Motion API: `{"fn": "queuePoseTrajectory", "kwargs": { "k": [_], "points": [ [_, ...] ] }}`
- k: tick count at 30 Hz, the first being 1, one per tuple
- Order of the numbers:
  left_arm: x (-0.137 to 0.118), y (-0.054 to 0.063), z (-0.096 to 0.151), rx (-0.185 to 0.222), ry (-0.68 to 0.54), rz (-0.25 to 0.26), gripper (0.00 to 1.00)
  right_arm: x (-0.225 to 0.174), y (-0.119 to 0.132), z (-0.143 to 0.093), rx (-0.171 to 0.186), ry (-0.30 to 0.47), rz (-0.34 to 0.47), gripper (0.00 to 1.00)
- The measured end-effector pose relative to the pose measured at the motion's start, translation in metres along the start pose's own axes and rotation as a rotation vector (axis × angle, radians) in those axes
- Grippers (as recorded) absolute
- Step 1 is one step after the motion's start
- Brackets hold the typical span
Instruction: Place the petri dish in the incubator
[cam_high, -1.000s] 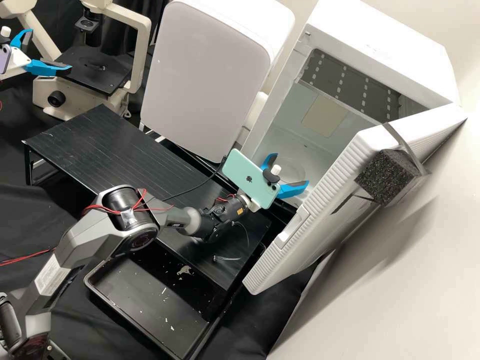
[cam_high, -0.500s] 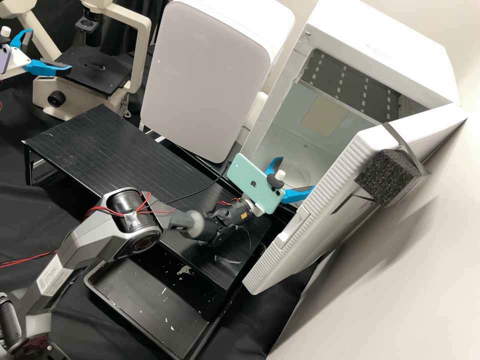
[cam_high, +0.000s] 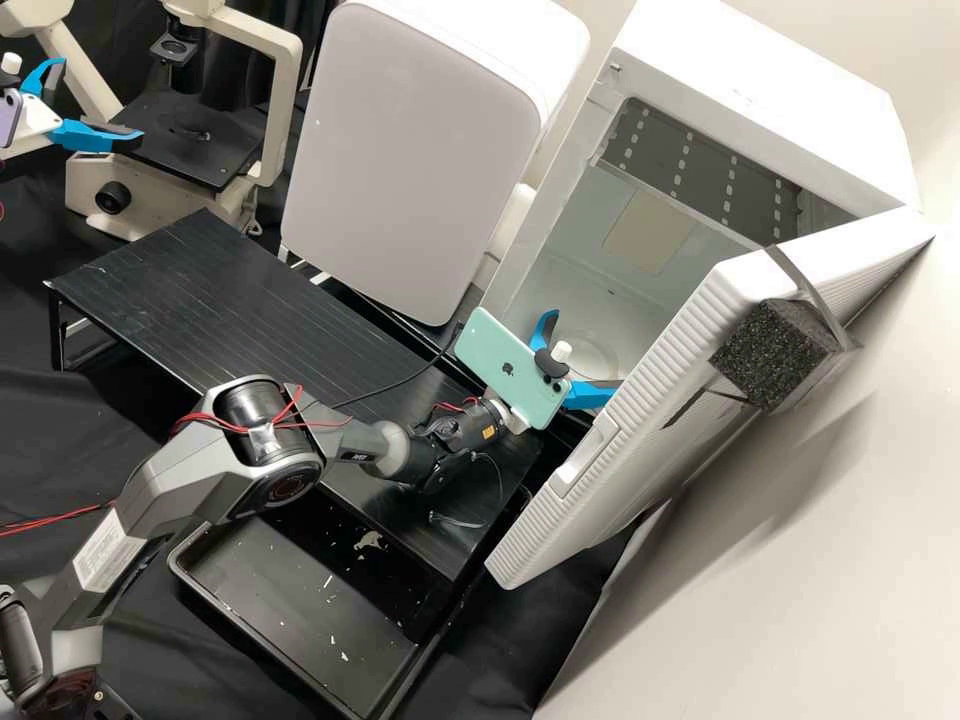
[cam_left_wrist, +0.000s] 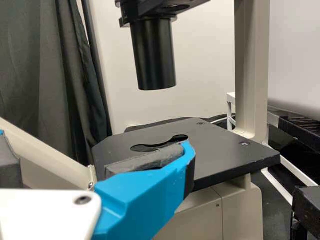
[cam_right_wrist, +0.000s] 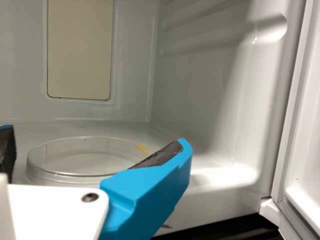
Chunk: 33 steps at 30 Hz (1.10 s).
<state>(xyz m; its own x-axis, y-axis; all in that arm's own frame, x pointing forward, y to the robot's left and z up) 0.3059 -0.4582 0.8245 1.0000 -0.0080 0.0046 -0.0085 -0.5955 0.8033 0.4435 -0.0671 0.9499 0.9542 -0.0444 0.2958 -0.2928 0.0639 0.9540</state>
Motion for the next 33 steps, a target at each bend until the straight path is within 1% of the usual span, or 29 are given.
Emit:
{"fn": "queuePoseTrajectory", "kwargs": {
  "k": [2,4,6,9,11,12,15,20,23,26,28,33],
  "points": [
    [0.0,0.0,0.0,0.0,0.0,0.0,1.0,-0.001,-0.001,0.002,0.007,-0.004,-0.006,1.0],
    [0.0,0.0,0.0,0.0,0.0,0.0,1.0,-0.006,0.0,0.005,0.037,-0.018,-0.011,1.0],
    [0.0,0.0,0.0,0.0,0.0,0.0,1.0,-0.011,0.003,0.007,0.051,-0.021,-0.01,1.0],
    [0.0,0.0,0.0,0.0,0.0,0.0,1.0,-0.022,0.008,0.008,0.059,-0.006,-0.006,1.0],
    [0.0,0.0,0.0,0.0,0.0,0.0,1.0,-0.031,0.011,0.008,0.047,-0.003,-0.013,1.0],
    [0.0,0.0,0.0,0.0,0.0,0.0,1.0,-0.035,0.012,0.009,0.047,-0.001,-0.014,1.0],
    [0.0,0.0,0.0,0.0,0.0,0.0,1.0,-0.05,0.018,0.006,0.054,0.037,0.001,1.0],
    [0.0,0.0,0.0,0.0,0.0,0.0,1.0,-0.075,0.03,0.003,0.086,0.108,0.05,1.0],
    [0.0,0.0,0.0,0.0,0.0,0.0,1.0,-0.091,0.037,0.002,0.104,0.13,0.067,1.0],
    [0.0,0.0,0.0,0.0,0.0,0.0,1.0,-0.114,0.038,0.002,0.123,0.099,0.055,1.0],
    [0.0,0.0,0.0,0.0,0.0,0.0,1.0,-0.137,0.039,-0.001,0.14,0.067,0.048,1.0],
    [0.0,0.0,0.0,0.0,0.0,0.0,1.0,-0.198,0.034,-0.02,0.156,0.027,0.033,1.0]
  ]
}}
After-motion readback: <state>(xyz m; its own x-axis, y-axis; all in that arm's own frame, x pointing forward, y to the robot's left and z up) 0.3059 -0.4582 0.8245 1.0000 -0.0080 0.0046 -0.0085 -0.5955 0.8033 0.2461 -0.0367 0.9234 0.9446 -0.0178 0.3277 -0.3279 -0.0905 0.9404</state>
